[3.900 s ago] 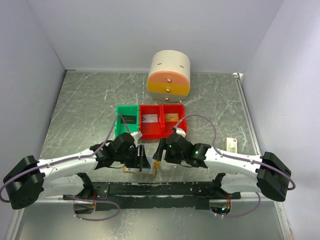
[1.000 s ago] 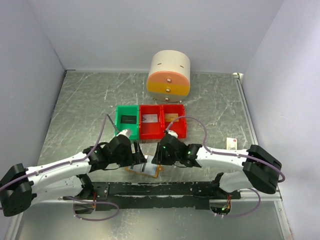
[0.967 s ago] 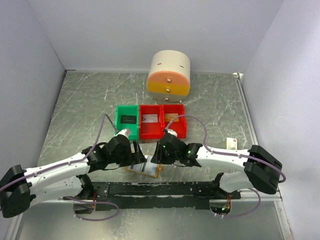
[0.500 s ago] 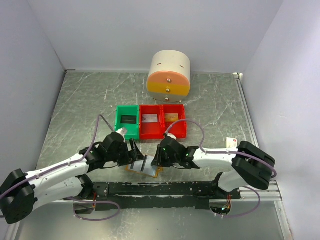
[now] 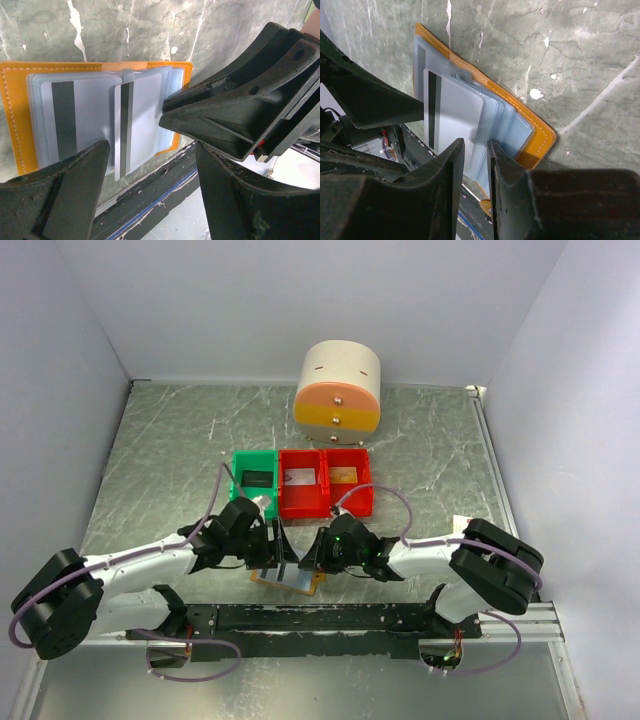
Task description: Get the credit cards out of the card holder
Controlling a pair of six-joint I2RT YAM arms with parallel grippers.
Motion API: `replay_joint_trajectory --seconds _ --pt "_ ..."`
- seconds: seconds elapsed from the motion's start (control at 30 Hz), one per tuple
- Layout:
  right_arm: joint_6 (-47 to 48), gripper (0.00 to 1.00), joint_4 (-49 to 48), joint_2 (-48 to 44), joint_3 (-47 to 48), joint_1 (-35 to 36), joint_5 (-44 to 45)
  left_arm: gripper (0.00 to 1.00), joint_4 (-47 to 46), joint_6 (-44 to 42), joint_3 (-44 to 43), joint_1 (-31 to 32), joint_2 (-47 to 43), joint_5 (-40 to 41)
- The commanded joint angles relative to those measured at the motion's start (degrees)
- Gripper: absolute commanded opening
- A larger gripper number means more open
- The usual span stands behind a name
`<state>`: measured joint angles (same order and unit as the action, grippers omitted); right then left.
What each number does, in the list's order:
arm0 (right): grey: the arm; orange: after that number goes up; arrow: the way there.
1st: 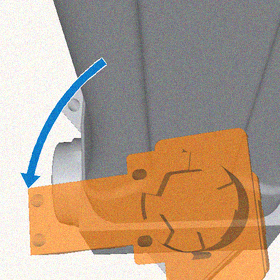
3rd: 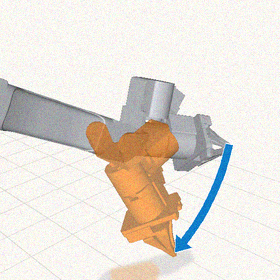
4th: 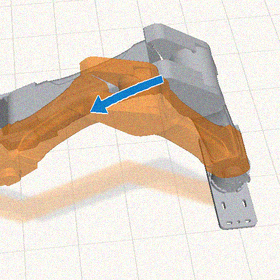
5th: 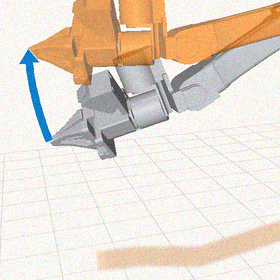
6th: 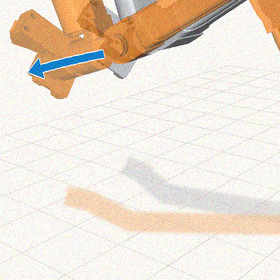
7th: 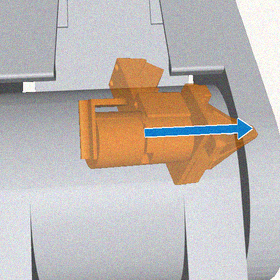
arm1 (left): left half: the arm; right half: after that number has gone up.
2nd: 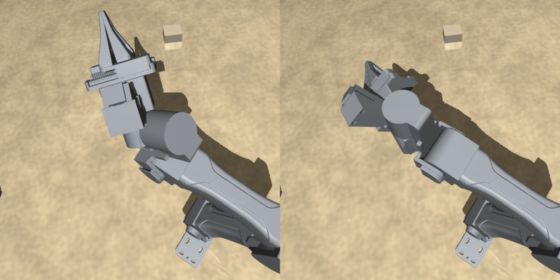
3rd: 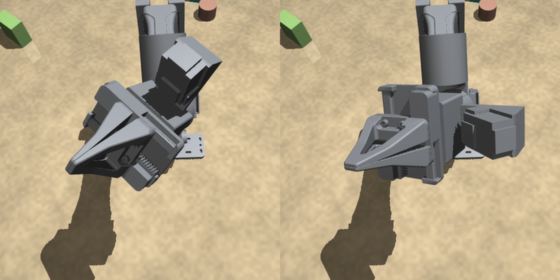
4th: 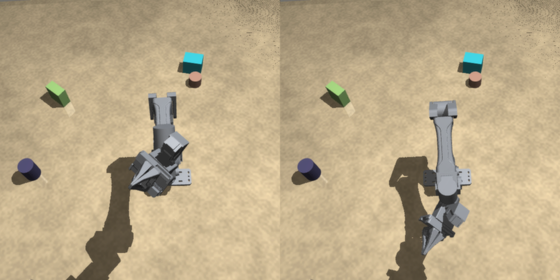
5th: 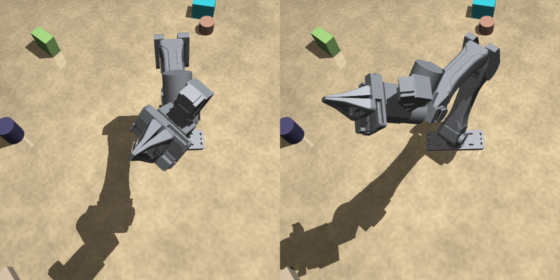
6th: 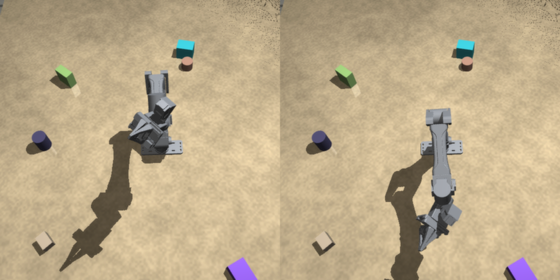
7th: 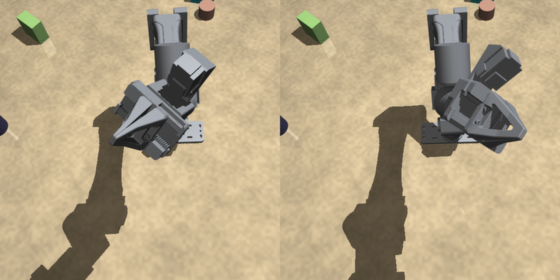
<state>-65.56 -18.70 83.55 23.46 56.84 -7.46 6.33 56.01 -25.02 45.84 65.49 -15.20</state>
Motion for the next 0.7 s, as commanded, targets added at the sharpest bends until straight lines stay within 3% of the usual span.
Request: replay_joint_trajectory --seconds 0.0,0.67 --pt "1.07 0.27 9.00 2.30 -3.76 -0.12 2.59 0.79 0.03 -1.50 -1.25 -0.32 1.08 0.19" --pt "0.92 0.27 10.58 1.03 -3.60 -0.11 2.64 0.41 -11.93 5.51 7.09 -0.32 -1.76 -3.86"
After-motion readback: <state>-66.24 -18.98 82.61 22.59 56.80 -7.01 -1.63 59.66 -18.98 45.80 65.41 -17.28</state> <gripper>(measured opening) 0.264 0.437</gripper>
